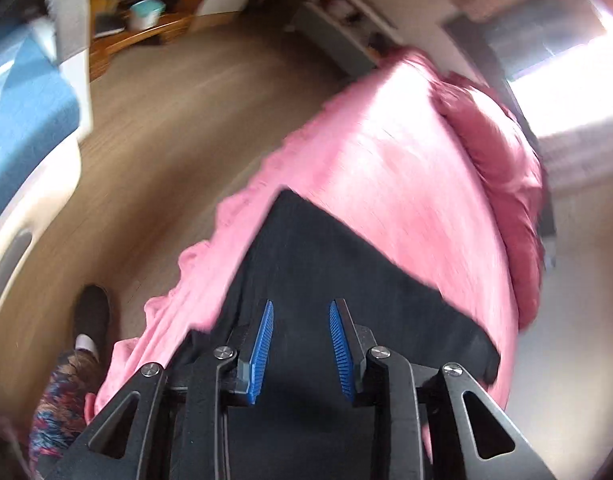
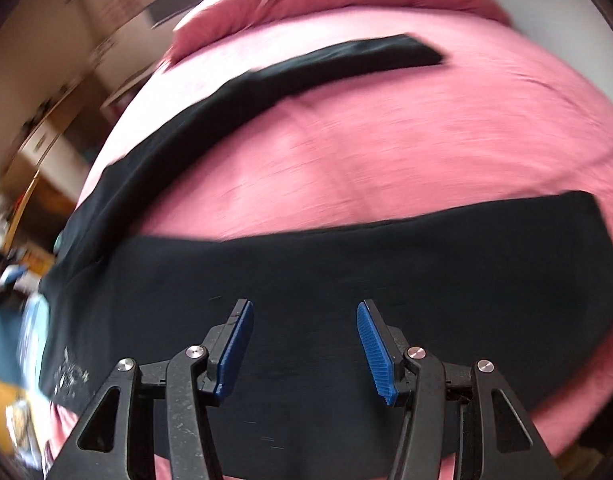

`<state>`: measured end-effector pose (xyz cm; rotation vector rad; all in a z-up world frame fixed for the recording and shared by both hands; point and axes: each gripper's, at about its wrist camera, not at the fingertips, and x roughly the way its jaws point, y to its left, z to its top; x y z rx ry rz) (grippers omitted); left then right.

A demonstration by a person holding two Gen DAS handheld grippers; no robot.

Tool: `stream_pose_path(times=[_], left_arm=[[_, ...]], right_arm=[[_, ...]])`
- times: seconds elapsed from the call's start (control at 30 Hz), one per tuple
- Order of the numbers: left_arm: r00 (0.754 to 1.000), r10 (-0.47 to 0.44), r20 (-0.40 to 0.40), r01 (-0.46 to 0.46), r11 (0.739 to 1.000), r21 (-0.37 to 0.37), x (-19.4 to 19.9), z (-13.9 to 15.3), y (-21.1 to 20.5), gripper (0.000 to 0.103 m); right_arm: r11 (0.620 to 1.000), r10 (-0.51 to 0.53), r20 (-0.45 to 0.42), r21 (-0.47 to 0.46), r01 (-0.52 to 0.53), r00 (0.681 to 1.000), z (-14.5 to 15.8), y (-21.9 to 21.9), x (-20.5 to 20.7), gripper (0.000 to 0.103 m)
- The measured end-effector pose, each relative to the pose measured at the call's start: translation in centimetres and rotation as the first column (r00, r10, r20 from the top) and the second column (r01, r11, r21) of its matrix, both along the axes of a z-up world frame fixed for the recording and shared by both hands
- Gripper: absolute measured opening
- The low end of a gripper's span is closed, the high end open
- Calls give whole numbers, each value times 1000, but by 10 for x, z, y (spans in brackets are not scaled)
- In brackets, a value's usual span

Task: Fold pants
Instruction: 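Grasp the edge of the black pants with the left tool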

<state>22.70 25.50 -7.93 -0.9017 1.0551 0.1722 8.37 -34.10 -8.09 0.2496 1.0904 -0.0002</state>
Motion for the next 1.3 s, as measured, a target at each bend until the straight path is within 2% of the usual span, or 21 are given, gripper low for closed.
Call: stream_pose_path(times=[0.1,0.17,0.2,0.3,0.47,0.57,0.63,0.67,0.8,0.87,0.97,1.03,1.07,1.13,1.17,1.2,1.3], left_arm=[[999,35,-36,-37,997,-61,29,-16,12,34],[997,66,-46,-69,996,-53,45,-23,17,37],[996,68,-61,-72,996,-58,56,-29,20,42],[993,68,-96,-77,993,-91,77,-43,22,44],[990,51,-129,-62,995,-82,107,-61,20,45],[989,24,-148,-31,999,-44,117,-66,12,42],[989,1,-150,-1,1000,2,123,-67,4,23],[989,-18,-145,24,999,38,125,-65,-2,10],[994,-60,-92,72,988,136,120,-45,-14,1],[997,-79,1,77,982,172,110,-22,-21,0],[986,-116,117,95,981,167,93,10,-30,0],[977,-133,165,104,979,175,80,31,-31,0],[979,-121,163,94,982,166,77,35,-27,1],[988,-113,104,101,988,114,80,26,-16,17],[992,-103,74,94,989,116,79,18,-12,29],[995,-89,43,83,989,125,79,9,-8,34],[997,-48,-58,51,997,64,80,-29,7,37]], right_arm=[[999,39,-29,23,-39,999,-12,18,9,55],[999,44,-49,30,-43,998,-17,25,14,55],[998,42,-61,42,-39,997,-21,27,16,55],[999,37,-81,41,-34,996,-29,26,21,55],[999,22,-100,49,-17,995,-37,25,23,56],[999,16,-105,52,-10,994,-39,25,23,56],[999,16,-105,48,-11,994,-39,24,25,57],[999,17,-105,45,-12,994,-40,24,25,57],[999,23,-99,33,-20,995,-41,29,19,57],[999,24,-98,32,-21,995,-42,31,18,57],[999,26,-96,34,-23,995,-42,34,18,58],[999,22,-94,36,-19,995,-42,35,18,58],[999,22,-94,32,-19,995,-42,36,17,58],[1000,17,-91,28,-14,996,-41,37,16,58],[1000,12,-90,28,-10,996,-40,37,15,58],[1000,5,-91,28,-2,996,-39,35,13,58],[1000,-2,-101,30,5,995,-39,33,11,58]])
